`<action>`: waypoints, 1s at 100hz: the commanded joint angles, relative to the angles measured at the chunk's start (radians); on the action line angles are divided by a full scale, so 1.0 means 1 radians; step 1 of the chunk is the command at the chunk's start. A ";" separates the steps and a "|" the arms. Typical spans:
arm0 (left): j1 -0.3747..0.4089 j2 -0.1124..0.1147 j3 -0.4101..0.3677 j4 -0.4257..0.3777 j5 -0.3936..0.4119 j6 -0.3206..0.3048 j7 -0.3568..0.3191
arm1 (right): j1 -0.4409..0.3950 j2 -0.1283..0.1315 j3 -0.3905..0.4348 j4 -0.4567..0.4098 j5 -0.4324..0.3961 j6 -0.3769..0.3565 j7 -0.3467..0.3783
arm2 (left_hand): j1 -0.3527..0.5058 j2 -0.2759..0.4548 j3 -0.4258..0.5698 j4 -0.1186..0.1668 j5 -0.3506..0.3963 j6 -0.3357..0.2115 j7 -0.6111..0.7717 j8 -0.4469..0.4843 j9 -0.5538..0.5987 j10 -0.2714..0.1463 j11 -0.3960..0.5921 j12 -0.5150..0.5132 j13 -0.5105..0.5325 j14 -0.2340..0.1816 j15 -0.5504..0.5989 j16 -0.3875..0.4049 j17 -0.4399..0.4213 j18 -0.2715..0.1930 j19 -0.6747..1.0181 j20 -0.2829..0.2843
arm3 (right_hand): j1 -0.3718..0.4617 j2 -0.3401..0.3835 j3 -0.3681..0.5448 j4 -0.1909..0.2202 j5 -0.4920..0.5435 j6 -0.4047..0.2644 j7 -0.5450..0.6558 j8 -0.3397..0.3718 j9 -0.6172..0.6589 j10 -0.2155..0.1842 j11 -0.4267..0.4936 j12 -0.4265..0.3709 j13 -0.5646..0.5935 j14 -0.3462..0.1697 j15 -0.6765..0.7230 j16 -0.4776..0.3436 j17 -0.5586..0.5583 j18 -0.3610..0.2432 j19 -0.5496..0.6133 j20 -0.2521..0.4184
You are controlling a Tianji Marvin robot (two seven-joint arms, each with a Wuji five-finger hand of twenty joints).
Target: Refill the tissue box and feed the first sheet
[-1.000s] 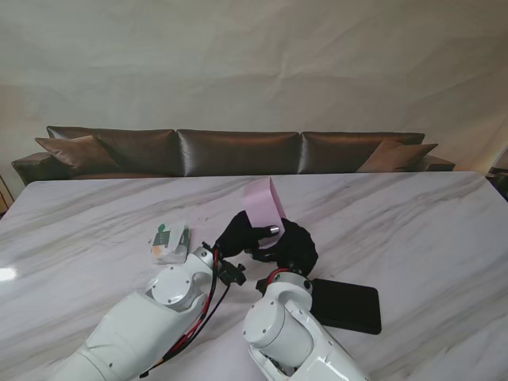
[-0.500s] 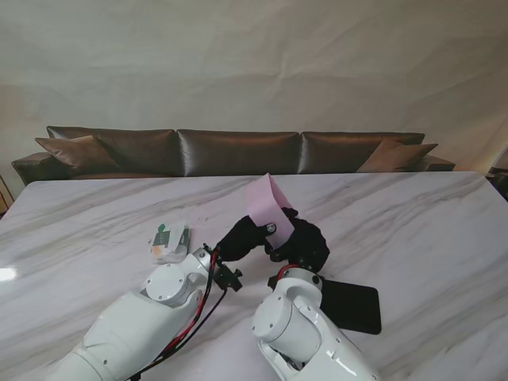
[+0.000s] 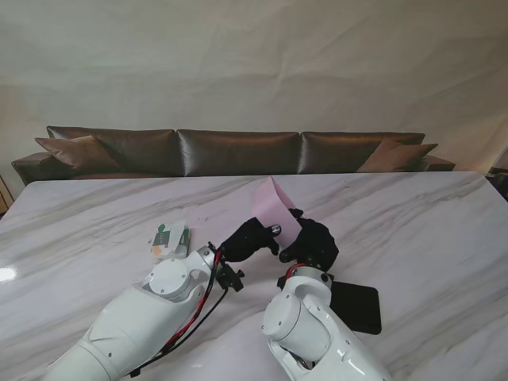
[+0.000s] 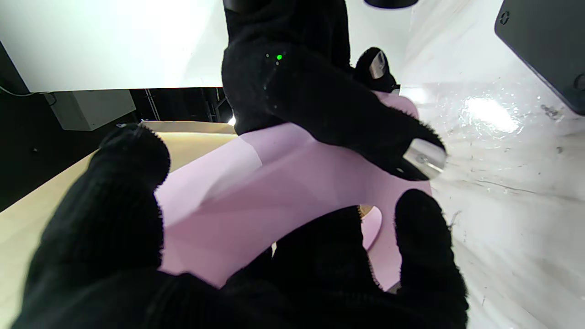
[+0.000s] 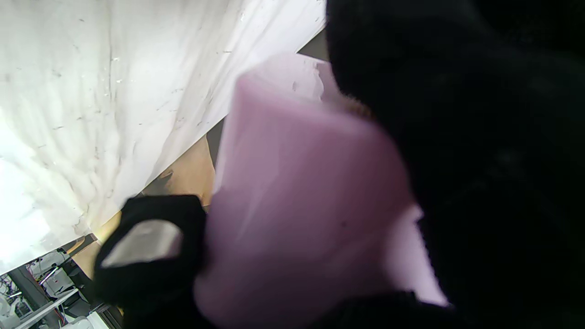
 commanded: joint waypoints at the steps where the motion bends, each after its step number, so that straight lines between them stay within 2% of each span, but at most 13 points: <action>1: 0.014 0.011 -0.009 0.031 0.007 0.016 0.007 | 0.001 -0.003 0.001 -0.031 -0.018 0.006 0.001 | -0.008 0.024 -0.029 0.033 -0.016 -0.086 -0.028 -0.035 -0.193 0.055 -0.237 -0.099 -0.449 0.381 -0.248 -0.051 -0.030 0.033 -0.772 0.007 | 0.140 0.180 0.223 -0.019 0.235 -0.236 0.493 0.103 0.105 -0.013 0.093 -0.014 0.110 0.009 0.189 0.042 0.090 -0.248 0.163 0.000; 15: 0.038 0.010 -0.019 0.000 0.006 0.013 0.060 | -0.002 -0.012 0.003 -0.019 -0.003 0.005 -0.017 | -0.013 0.032 -0.038 0.038 -0.077 -0.098 -0.084 -0.084 -0.318 0.040 -0.297 -0.137 -0.591 0.344 -0.292 -0.114 -0.095 0.025 -0.860 -0.013 | 0.140 0.181 0.221 -0.020 0.235 -0.236 0.491 0.107 0.106 -0.013 0.092 -0.014 0.110 0.007 0.189 0.044 0.090 -0.246 0.165 0.000; 24: 0.054 0.016 -0.025 -0.027 0.012 0.021 0.080 | 0.001 -0.016 0.002 -0.009 -0.003 0.006 -0.026 | -0.015 0.040 -0.038 0.042 -0.110 -0.096 -0.107 -0.105 -0.365 0.038 -0.318 -0.150 -0.640 0.338 -0.298 -0.132 -0.117 0.021 -0.896 -0.023 | 0.139 0.183 0.220 -0.020 0.235 -0.236 0.491 0.108 0.106 -0.013 0.092 -0.014 0.110 0.007 0.189 0.044 0.090 -0.245 0.165 0.000; 44: 0.085 0.036 -0.047 -0.069 0.035 0.061 0.086 | 0.005 -0.015 0.008 -0.011 -0.012 0.020 -0.024 | -0.012 0.054 -0.041 0.041 -0.111 -0.073 -0.108 -0.116 -0.342 0.060 -0.303 -0.147 -0.603 0.381 -0.261 -0.128 -0.101 0.032 -0.891 -0.014 | 0.141 0.186 0.217 -0.019 0.235 -0.236 0.490 0.110 0.103 -0.013 0.092 -0.013 0.110 0.007 0.189 0.045 0.090 -0.245 0.165 0.000; 55: 0.107 0.051 -0.060 -0.102 0.076 0.094 0.108 | 0.007 -0.012 0.014 -0.015 -0.018 0.028 -0.018 | -0.006 0.056 -0.041 0.042 -0.117 -0.067 -0.108 -0.119 -0.353 0.069 -0.302 -0.146 -0.599 0.394 -0.252 -0.126 -0.098 0.036 -0.887 -0.009 | 0.143 0.187 0.217 -0.019 0.235 -0.236 0.489 0.111 0.102 -0.012 0.092 -0.012 0.110 0.007 0.189 0.045 0.090 -0.245 0.165 -0.001; 66: 0.119 0.060 -0.070 -0.104 0.083 0.109 0.093 | 0.005 -0.009 0.021 -0.020 -0.024 0.036 -0.012 | -0.004 0.055 -0.042 0.042 -0.124 -0.065 -0.109 -0.122 -0.362 0.074 -0.301 -0.144 -0.600 0.404 -0.246 -0.126 -0.097 0.039 -0.885 -0.007 | 0.144 0.188 0.217 -0.018 0.234 -0.234 0.489 0.112 0.101 -0.011 0.092 -0.011 0.110 0.007 0.189 0.045 0.090 -0.245 0.165 -0.001; 75: 0.128 0.066 -0.077 -0.111 0.089 0.127 0.083 | 0.000 -0.009 0.028 -0.028 -0.022 0.040 -0.011 | -0.005 0.057 -0.043 0.043 -0.135 -0.064 -0.112 -0.125 -0.381 0.073 -0.303 -0.145 -0.609 0.403 -0.244 -0.126 -0.103 0.036 -0.885 -0.006 | 0.145 0.188 0.216 -0.019 0.233 -0.232 0.488 0.113 0.101 -0.010 0.092 -0.011 0.110 0.008 0.189 0.045 0.089 -0.244 0.164 -0.001; 83: 0.136 0.066 -0.086 -0.110 0.089 0.136 0.086 | -0.004 -0.010 0.035 -0.033 -0.018 0.046 -0.011 | -0.004 0.058 -0.044 0.043 -0.136 -0.063 -0.109 -0.126 -0.382 0.065 -0.298 -0.143 -0.600 0.380 -0.239 -0.124 -0.109 0.033 -0.884 -0.004 | 0.146 0.190 0.215 -0.018 0.233 -0.228 0.488 0.115 0.100 -0.010 0.092 -0.011 0.110 0.012 0.187 0.044 0.089 -0.241 0.164 -0.002; 100: 0.148 0.073 -0.099 -0.124 0.104 0.151 0.092 | -0.004 -0.012 0.045 -0.031 -0.013 0.052 -0.015 | 0.004 0.067 -0.044 0.041 -0.083 -0.043 -0.059 -0.098 -0.318 0.068 -0.253 -0.120 -0.530 0.386 -0.217 -0.088 -0.111 0.022 -0.867 0.015 | 0.146 0.195 0.212 -0.018 0.233 -0.227 0.487 0.117 0.098 -0.007 0.093 -0.008 0.110 0.012 0.187 0.044 0.089 -0.237 0.163 -0.003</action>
